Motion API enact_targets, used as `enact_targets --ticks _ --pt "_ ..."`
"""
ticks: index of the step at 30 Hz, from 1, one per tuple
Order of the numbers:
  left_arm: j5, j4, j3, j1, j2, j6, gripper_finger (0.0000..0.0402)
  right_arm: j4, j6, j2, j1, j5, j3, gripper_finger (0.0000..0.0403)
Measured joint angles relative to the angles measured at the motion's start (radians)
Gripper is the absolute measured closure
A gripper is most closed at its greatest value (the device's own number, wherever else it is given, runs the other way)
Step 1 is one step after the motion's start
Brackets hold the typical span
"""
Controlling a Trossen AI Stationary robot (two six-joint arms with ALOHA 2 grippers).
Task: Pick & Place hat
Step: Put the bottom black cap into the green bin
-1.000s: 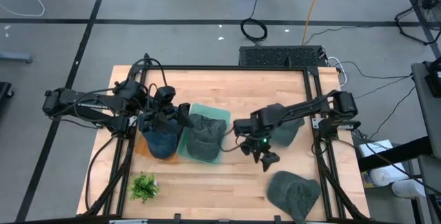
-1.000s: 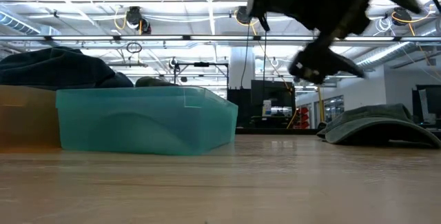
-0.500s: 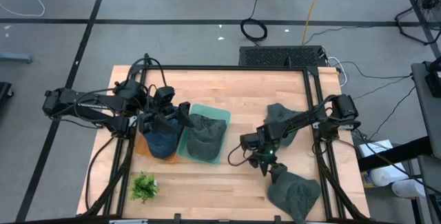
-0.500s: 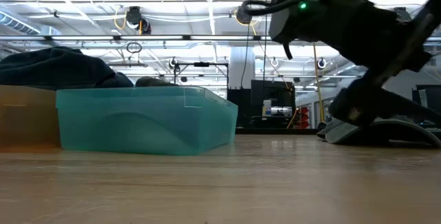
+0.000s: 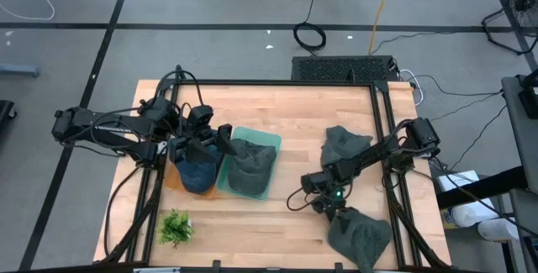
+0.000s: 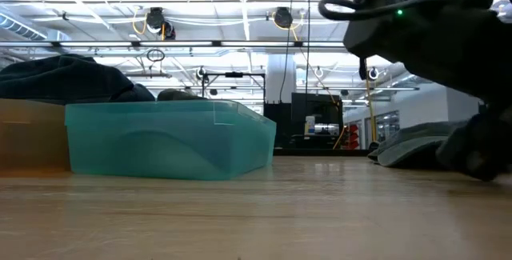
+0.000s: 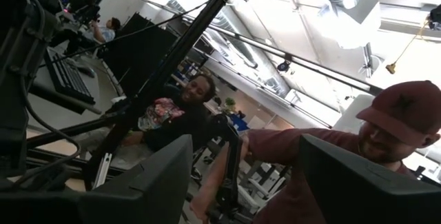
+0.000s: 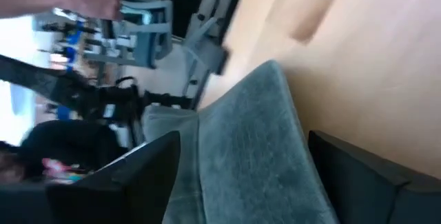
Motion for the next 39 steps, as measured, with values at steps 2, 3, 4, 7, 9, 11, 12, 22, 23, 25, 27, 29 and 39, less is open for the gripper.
enact_targets --ticks 2,3,4,7,9,11,12,22,23,25,27,29,39 --pt "0.0 0.0 0.0 0.0 0.0 0.0 0.0128 -0.003 0.0 0.0 0.007 -0.019 -0.005 0.0108" --pt "0.0 0.0 0.0 0.0 0.0 0.0 0.0128 -0.003 0.0 0.0 0.009 -0.018 -0.005 0.0116" --pt "0.0 0.0 0.0 0.001 0.0 0.0 0.0128 -0.003 -0.002 0.0 0.01 -0.017 -0.005 0.0126" --pt "-0.001 0.0 0.0 0.002 0.0 -0.001 0.0128 -0.003 -0.028 0.0 0.01 -0.013 -0.006 0.0168" --pt "-0.001 0.0 0.0 0.002 0.0 -0.008 0.0128 -0.002 -0.043 0.0 0.009 0.002 -0.006 0.0206" --pt "-0.001 0.0 0.0 0.002 0.0 -0.016 0.0128 -0.002 -0.053 -0.001 0.009 0.004 -0.006 0.0253" --pt "-0.001 0.0 0.0 0.002 0.0 -0.018 0.0128 -0.002 -0.054 -0.003 0.009 0.005 -0.006 0.028" --pt "0.049 0.0 0.0 0.002 0.0 -0.044 0.0128 -0.027 0.093 -0.066 -0.032 0.012 -0.008 0.0397" --pt "0.058 0.0 0.0 0.002 0.0 -0.044 0.0128 -0.031 0.099 -0.092 -0.036 0.016 -0.008 0.0399" --pt "0.071 0.0 0.0 0.003 0.0 -0.031 0.0128 -0.035 0.114 -0.154 -0.047 0.021 -0.008 0.0399" --pt "0.071 0.001 0.0 0.009 0.0 -0.015 0.0128 -0.038 0.139 -0.218 -0.066 0.027 -0.009 0.0401" --pt "0.071 0.001 0.0 0.017 0.0 -0.014 0.0128 -0.03 0.186 -0.289 -0.088 0.041 -0.009 0.0402" --pt "0.071 0.001 0.0 0.055 0.0 -0.025 0.0128 0.043 0.414 -0.623 -0.184 0.208 -0.008 0.0402"
